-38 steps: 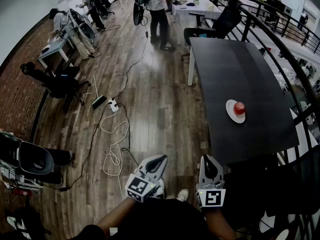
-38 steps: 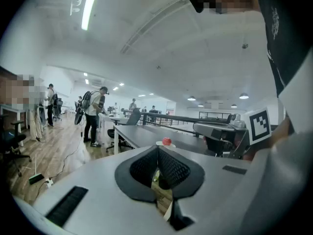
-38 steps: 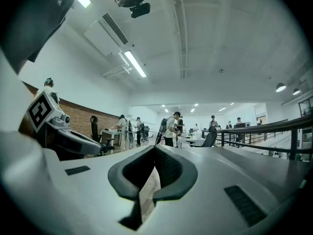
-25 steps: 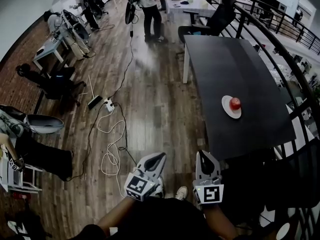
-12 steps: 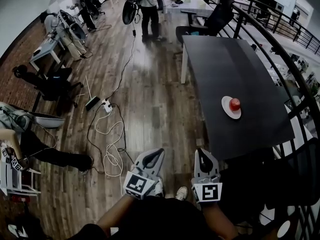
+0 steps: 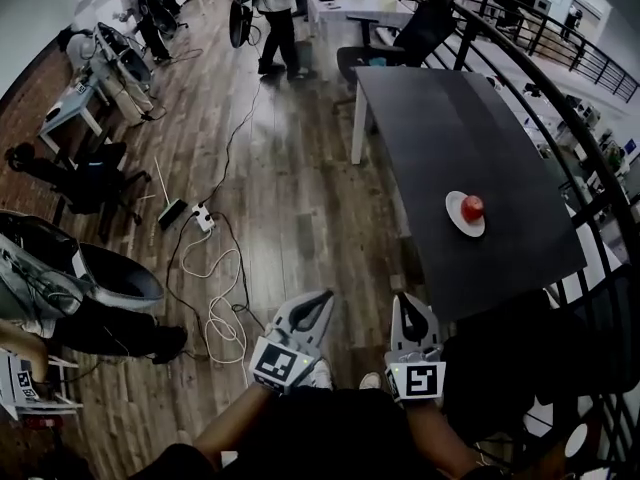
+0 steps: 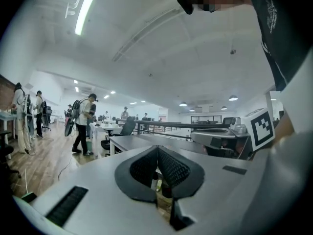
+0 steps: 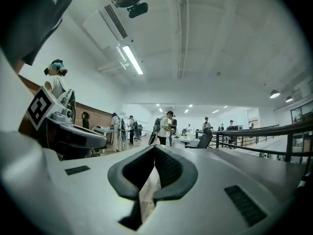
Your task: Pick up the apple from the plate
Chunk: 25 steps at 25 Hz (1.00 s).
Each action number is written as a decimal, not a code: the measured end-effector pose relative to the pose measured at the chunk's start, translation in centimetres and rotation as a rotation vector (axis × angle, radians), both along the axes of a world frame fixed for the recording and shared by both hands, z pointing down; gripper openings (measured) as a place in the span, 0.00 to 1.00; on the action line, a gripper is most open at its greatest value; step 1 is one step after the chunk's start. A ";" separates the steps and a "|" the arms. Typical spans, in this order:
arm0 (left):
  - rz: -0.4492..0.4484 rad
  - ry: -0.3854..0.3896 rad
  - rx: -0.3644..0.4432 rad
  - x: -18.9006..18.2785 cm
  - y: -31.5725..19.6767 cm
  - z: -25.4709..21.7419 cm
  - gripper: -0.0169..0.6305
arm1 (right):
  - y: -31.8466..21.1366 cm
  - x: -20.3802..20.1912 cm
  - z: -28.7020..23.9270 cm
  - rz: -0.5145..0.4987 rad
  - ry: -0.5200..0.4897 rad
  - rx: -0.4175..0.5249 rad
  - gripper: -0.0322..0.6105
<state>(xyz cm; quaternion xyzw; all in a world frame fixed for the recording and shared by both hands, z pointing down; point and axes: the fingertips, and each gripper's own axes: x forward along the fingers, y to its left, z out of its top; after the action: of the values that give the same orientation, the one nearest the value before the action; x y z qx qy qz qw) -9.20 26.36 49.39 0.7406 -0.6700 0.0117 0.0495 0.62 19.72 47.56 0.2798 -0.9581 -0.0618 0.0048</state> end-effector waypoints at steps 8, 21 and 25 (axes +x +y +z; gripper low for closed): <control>0.017 0.042 0.017 -4.3 -2.2 0.0 0.06 | -1.5 -2.4 0.7 0.071 0.031 -0.009 0.09; 0.129 -0.017 -0.045 -5.8 -9.9 0.6 0.06 | -9.2 -3.0 2.1 0.158 -0.009 -0.041 0.09; 0.161 0.033 -0.007 -5.8 -14.2 -0.6 0.06 | -12.9 -3.4 3.0 0.173 0.006 -0.041 0.09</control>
<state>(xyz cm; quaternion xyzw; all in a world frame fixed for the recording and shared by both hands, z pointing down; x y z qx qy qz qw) -15.02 12.19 48.78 0.7921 -0.6071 0.0060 0.0622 -2.82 6.86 50.54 0.3612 -0.9313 -0.0424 0.0187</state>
